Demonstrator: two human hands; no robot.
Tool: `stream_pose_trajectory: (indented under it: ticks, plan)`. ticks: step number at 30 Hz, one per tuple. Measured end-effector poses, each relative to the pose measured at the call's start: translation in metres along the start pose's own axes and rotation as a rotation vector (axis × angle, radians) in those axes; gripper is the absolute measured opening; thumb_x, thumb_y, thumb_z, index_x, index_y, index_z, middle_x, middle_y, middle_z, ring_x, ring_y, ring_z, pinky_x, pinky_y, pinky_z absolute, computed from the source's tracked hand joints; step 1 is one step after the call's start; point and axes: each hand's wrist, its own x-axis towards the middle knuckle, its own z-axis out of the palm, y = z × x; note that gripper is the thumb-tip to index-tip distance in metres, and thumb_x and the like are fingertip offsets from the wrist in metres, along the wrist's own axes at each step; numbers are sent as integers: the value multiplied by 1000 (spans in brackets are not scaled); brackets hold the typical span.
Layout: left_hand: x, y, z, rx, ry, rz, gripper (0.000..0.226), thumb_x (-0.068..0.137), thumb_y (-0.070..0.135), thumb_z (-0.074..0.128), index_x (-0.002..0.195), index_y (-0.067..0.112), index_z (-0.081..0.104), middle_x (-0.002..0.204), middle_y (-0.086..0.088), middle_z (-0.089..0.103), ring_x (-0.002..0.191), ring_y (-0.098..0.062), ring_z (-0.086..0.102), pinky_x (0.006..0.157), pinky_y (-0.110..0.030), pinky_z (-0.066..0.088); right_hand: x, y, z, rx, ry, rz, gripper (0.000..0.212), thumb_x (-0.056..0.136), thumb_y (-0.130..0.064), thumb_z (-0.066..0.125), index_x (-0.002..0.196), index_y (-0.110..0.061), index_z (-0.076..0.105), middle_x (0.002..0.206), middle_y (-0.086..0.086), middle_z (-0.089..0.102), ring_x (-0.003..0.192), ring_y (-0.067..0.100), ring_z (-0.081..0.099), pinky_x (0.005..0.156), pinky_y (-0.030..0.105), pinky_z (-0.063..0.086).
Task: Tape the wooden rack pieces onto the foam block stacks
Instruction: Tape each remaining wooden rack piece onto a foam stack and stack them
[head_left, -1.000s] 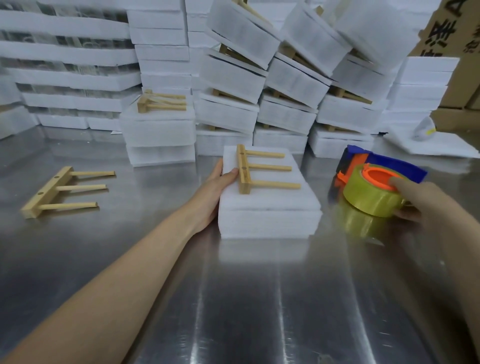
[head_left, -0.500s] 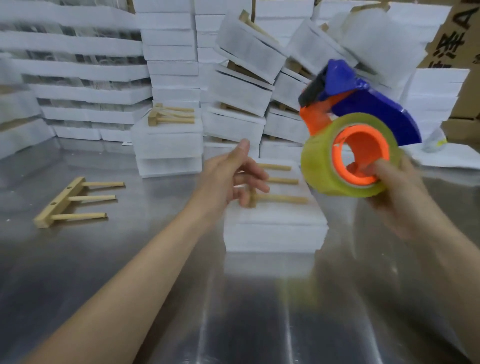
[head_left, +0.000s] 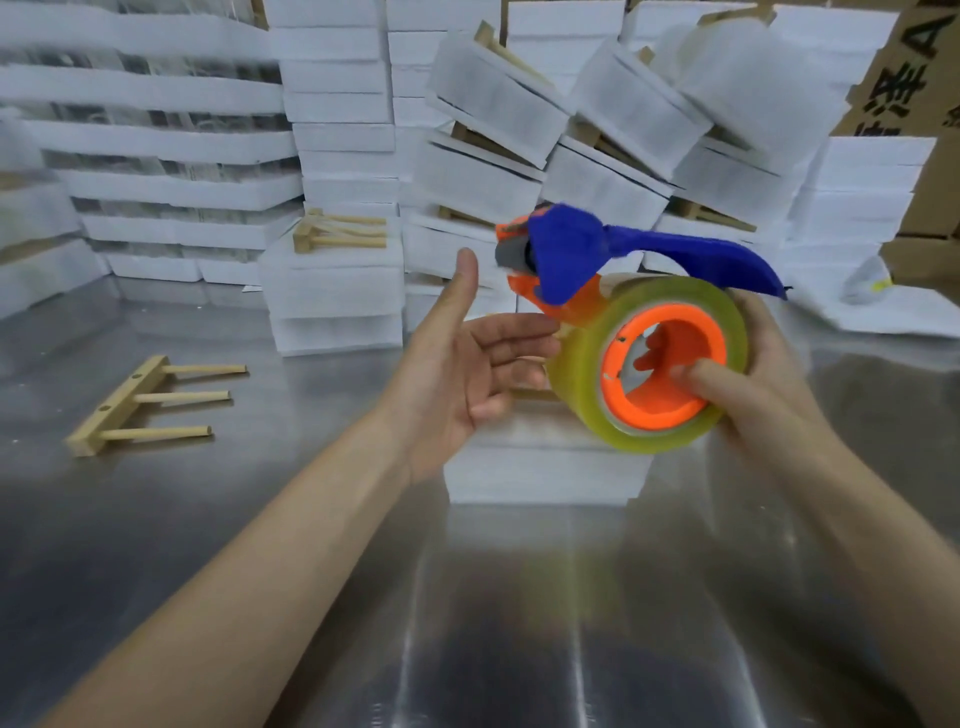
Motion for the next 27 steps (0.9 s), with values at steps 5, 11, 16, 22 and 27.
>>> stream_pose_trajectory:
  ticks: [5, 11, 16, 22, 27]
  plan:
    - [-1, 1, -4, -13, -10, 2, 76, 65, 77, 41, 88, 12, 73, 81, -7, 70, 56, -13, 60, 35, -15, 27, -4, -5, 4, -122, 17, -65, 54, 58, -14, 65, 103, -39, 50, 82, -32, 66, 74, -9, 65, 55, 5, 46]
    - [1, -5, 1, 25, -9, 102, 48, 74, 57, 46, 88, 20, 73, 84, 2, 72, 57, -3, 59, 38, -13, 24, -1, -4, 2, -80, 18, -74, 52, 62, -8, 60, 104, -35, 49, 81, -31, 67, 76, -9, 65, 57, 6, 47]
    - [-4, 3, -5, 137, -32, 154, 32, 83, 33, 50, 68, 17, 73, 67, 0, 66, 50, -4, 51, 36, -12, 24, 3, 2, -5, 16, 71, -89, 46, 65, -5, 55, 104, -30, 50, 76, -22, 71, 73, -4, 68, 59, 10, 50]
    - [-13, 23, -4, 214, -78, 230, 32, 81, 25, 50, 57, 15, 69, 49, 1, 47, 42, -7, 35, 39, -17, 18, 17, -1, -13, 111, 67, -142, 58, 61, -2, 53, 111, -26, 39, 76, -20, 70, 69, -4, 66, 59, 12, 50]
    - [-15, 38, -11, 180, -9, 326, 34, 80, 23, 49, 50, 15, 63, 43, 7, 35, 39, -5, 25, 37, -17, 13, 34, -1, -22, 58, 16, -130, 73, 53, -10, 64, 116, -36, 38, 73, -13, 66, 64, 3, 62, 55, 16, 48]
